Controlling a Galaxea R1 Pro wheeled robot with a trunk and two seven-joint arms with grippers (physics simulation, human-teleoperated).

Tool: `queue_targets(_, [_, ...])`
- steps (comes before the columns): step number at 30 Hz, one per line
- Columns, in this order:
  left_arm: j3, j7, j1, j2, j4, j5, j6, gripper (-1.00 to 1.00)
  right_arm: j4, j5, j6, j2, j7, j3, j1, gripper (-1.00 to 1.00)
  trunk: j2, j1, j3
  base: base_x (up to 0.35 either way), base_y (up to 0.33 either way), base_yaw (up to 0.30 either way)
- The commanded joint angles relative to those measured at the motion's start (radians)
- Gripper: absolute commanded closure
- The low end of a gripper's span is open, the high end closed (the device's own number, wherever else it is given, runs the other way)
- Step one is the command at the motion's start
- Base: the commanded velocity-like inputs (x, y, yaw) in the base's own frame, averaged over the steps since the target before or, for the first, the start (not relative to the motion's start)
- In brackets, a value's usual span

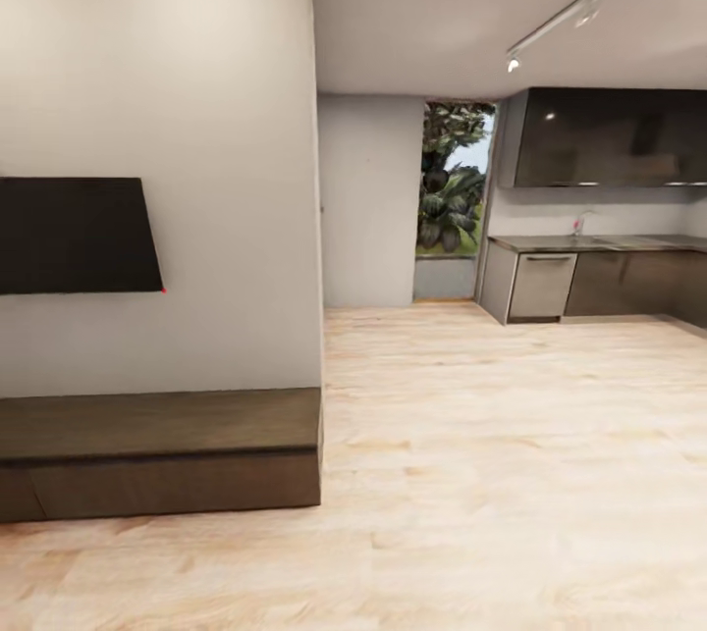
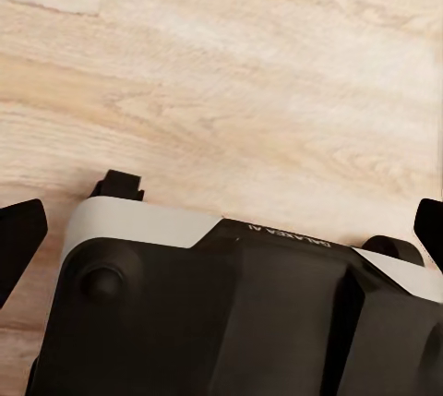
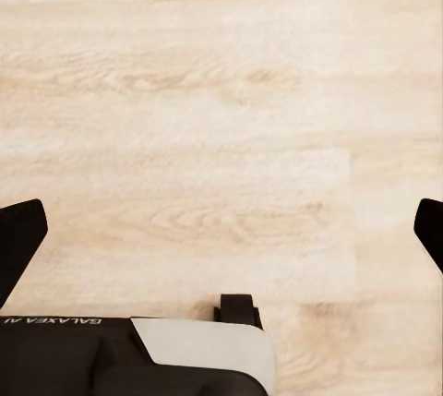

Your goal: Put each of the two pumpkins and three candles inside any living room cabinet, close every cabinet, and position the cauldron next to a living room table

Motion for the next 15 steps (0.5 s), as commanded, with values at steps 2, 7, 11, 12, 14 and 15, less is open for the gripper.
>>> queue_targets(2, [0.005, 0.000, -0.001, 0.000, -0.002, 0.003, 0.004, -1.00, -0.001, 0.001, 0.003, 0.000, -0.001, 0.000, 0.000, -1.00, -0.001, 0.000, -0.002, 0.070, -0.106, 0.155])
queue_targets(7, [0.005, -0.002, -0.001, -0.001, 0.015, 0.003, -0.058, -1.00, -0.001, 0.001, 0.005, -0.001, -0.002, -0.001, 0.000, -1.00, -0.001, 0.000, -0.002, 0.028, -0.029, 0.036])
queue_targets(11, [0.005, -0.002, -0.001, -0.001, 0.020, 0.003, -0.067, -1.00, -0.001, 0.001, 0.005, -0.002, -0.002, -0.001, 0.000, -1.00, -0.001, 0.000, -0.002, 0.154, -0.092, 0.007])
queue_targets(12, [0.005, -0.001, -0.001, 0.000, 0.021, 0.003, -0.068, -1.00, -0.002, 0.001, 0.005, -0.002, -0.002, -0.001, 0.000, -1.00, -0.001, 0.000, -0.002, 0.221, -0.130, 0.003])
queue_targets(14, [0.005, -0.001, -0.001, 0.000, 0.022, 0.003, -0.069, -1.00, -0.002, 0.001, 0.005, -0.002, -0.003, -0.001, 0.000, -1.00, -0.001, 0.000, -0.002, 0.253, -0.147, 0.002])
queue_targets(15, [0.005, -0.001, -0.001, 0.000, 0.022, 0.003, -0.070, -1.00, -0.002, 0.001, 0.005, -0.002, -0.003, -0.001, 0.000, -1.00, -0.001, 0.000, -0.002, 0.272, -0.157, 0.001])
